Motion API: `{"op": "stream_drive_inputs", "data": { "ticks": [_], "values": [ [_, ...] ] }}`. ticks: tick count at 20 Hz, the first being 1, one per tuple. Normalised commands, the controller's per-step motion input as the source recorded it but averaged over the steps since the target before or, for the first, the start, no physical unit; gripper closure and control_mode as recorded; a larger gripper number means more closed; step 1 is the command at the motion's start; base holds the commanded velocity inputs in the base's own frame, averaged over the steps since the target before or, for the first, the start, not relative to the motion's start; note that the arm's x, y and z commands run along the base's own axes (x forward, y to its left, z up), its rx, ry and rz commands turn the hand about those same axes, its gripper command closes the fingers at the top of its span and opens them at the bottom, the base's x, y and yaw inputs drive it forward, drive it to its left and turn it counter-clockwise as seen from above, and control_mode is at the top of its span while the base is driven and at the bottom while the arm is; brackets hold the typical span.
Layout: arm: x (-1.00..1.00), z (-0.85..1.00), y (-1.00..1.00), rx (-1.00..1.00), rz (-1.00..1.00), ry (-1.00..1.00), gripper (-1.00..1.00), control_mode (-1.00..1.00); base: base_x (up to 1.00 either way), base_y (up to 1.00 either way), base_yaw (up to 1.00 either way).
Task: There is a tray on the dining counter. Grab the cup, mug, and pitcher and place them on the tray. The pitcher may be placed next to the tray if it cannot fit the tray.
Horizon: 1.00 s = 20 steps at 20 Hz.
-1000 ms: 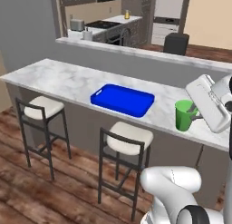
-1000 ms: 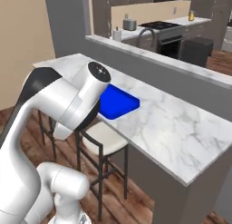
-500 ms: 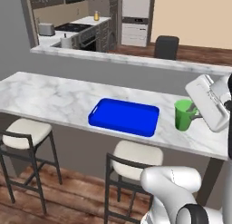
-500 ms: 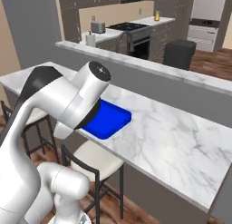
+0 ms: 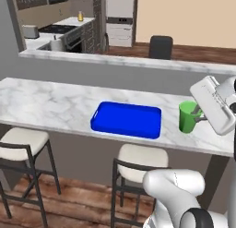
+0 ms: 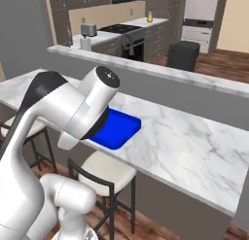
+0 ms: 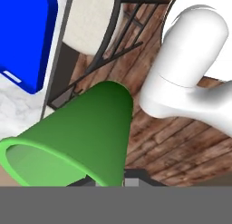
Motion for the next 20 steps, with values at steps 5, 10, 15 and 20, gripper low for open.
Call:
{"op": "stream_drive_inputs", "data": {
  "ticks": [5,10,15,20],
  "values": [
    [0.00,0.00,0.00,0.00,0.00,0.00,1.00,1.00,0.19,0.78,-0.15],
    [0.00,0.00,0.00,0.00,0.00,0.00,1.00,1.00,0.46,0.61,-0.07],
    [0.00,0.00,0.00,0.00,0.00,0.00,1.00,1.00,0.26,0.92,-0.18],
    [0.00,0.00,0.00,0.00,0.00,0.00,1.00,1.00,0.03,1.00,-0.25]
  ]
}}
